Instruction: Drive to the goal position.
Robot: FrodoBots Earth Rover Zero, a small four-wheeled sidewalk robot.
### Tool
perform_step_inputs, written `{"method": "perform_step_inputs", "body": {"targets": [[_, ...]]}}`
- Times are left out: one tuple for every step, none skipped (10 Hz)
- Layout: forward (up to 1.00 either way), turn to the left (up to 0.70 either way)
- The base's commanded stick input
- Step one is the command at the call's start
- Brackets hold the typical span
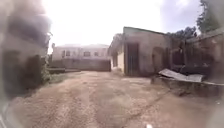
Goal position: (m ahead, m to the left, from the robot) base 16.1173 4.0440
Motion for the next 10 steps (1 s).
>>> {"method": "perform_step_inputs", "body": {"targets": [[0.7,0.09],[0.7,0.09],[0.7,0.08],[0.7,0.08],[0.7,0.08],[0.7,0.08],[0.7,0.08],[0.7,0.08],[0.7,0.08],[0.7,0.08]]}}
